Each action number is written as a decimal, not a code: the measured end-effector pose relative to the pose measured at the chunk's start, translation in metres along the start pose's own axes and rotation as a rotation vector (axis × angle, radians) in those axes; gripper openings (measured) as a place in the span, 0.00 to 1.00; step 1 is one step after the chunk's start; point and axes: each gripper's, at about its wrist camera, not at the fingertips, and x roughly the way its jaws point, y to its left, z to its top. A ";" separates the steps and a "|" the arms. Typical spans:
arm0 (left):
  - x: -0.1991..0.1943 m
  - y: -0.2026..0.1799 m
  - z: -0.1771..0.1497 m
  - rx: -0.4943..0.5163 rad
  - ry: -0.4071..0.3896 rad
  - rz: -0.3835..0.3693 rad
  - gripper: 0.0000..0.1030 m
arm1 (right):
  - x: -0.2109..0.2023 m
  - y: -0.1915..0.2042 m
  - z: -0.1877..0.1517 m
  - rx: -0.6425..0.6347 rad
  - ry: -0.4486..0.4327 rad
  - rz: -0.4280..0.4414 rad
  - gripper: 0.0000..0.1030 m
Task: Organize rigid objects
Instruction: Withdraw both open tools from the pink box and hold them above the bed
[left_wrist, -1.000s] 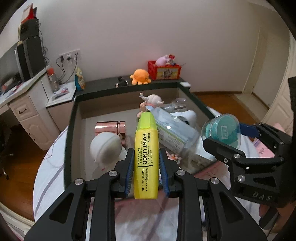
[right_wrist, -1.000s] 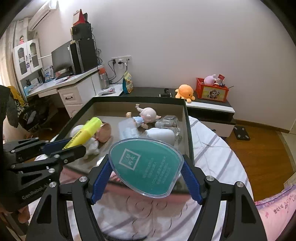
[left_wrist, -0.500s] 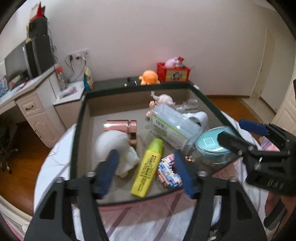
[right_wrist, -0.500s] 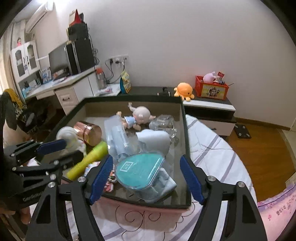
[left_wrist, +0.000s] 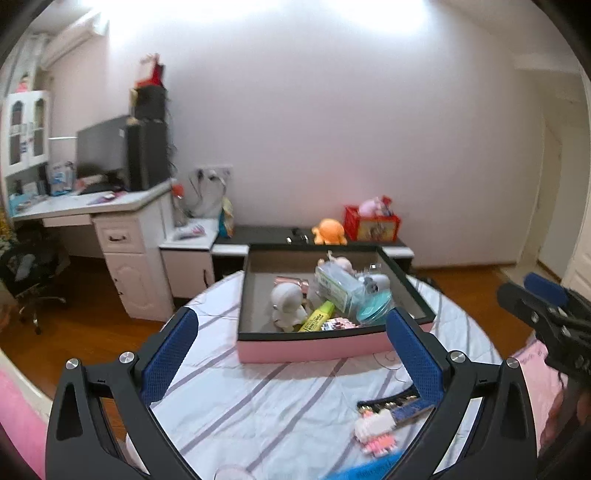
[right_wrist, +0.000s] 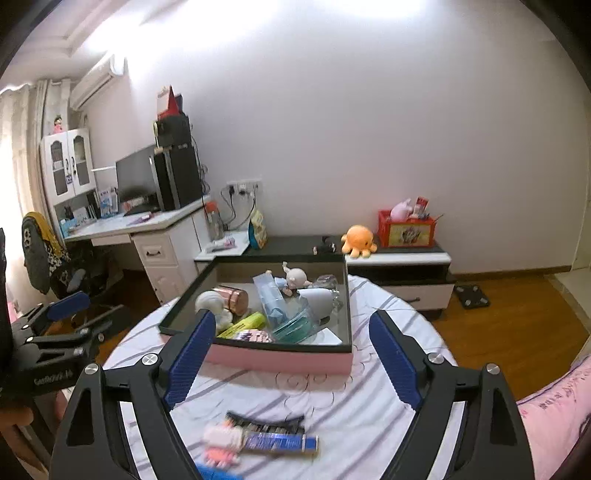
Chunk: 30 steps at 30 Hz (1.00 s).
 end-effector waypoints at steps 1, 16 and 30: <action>-0.014 0.000 -0.002 -0.010 -0.023 0.009 1.00 | -0.014 0.005 -0.002 -0.008 -0.019 0.000 0.84; -0.129 -0.028 -0.023 0.107 -0.193 0.089 1.00 | -0.104 0.040 -0.017 -0.055 -0.155 -0.093 0.85; -0.167 -0.032 -0.024 0.100 -0.260 0.087 1.00 | -0.142 0.049 -0.022 -0.072 -0.214 -0.119 0.85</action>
